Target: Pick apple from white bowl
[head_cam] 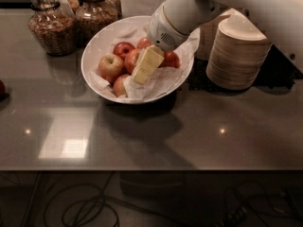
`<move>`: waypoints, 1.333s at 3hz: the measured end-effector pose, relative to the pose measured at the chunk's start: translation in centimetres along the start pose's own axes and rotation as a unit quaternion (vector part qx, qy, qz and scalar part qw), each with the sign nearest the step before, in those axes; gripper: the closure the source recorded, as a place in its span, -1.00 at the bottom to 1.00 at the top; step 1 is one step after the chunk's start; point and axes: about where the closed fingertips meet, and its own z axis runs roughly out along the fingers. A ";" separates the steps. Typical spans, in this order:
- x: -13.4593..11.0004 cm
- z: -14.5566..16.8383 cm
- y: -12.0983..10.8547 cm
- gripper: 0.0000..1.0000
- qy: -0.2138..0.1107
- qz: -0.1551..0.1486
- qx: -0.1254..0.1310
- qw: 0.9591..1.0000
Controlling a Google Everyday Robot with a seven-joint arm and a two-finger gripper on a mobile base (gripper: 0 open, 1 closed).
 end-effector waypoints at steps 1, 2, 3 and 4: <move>0.2 1.4 0.0 -0.98 0.005 -0.001 -0.004 1.000; 0.2 2.0 0.0 -0.55 0.011 -0.004 -0.004 1.000; 0.3 2.5 0.0 -0.08 0.017 -0.005 -0.008 1.000; 0.3 2.5 0.0 0.38 0.017 -0.005 -0.008 1.000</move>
Offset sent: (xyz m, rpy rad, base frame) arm 0.0080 0.0107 -0.0197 -0.0365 -0.0006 0.0013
